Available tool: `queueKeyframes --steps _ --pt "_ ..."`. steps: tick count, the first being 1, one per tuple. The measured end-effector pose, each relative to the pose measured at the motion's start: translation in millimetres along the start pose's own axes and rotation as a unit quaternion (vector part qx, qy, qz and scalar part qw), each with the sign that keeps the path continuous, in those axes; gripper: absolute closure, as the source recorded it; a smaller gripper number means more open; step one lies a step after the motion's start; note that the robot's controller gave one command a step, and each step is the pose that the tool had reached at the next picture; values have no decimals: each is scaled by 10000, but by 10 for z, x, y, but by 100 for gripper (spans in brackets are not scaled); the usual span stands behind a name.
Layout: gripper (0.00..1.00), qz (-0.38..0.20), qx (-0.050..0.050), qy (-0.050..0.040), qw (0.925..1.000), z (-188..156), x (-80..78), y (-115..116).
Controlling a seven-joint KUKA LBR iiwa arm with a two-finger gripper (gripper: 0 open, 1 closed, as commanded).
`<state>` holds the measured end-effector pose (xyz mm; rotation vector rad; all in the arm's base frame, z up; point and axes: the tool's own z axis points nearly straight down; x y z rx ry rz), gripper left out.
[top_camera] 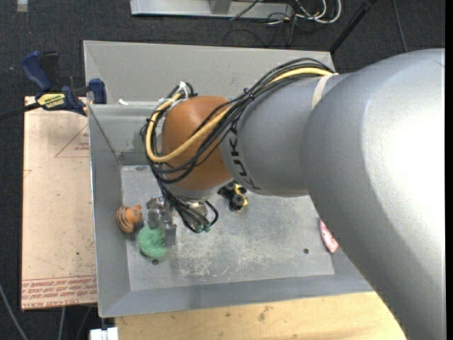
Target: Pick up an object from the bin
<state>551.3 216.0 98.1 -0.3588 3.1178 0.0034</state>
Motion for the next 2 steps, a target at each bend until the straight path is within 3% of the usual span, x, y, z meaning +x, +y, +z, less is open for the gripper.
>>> queueKeyframes --steps 1,2 --pt "100 1 0 0 10000 0 0 -2" --pt "100 -166 5 0 9999 -1294 108 -341"
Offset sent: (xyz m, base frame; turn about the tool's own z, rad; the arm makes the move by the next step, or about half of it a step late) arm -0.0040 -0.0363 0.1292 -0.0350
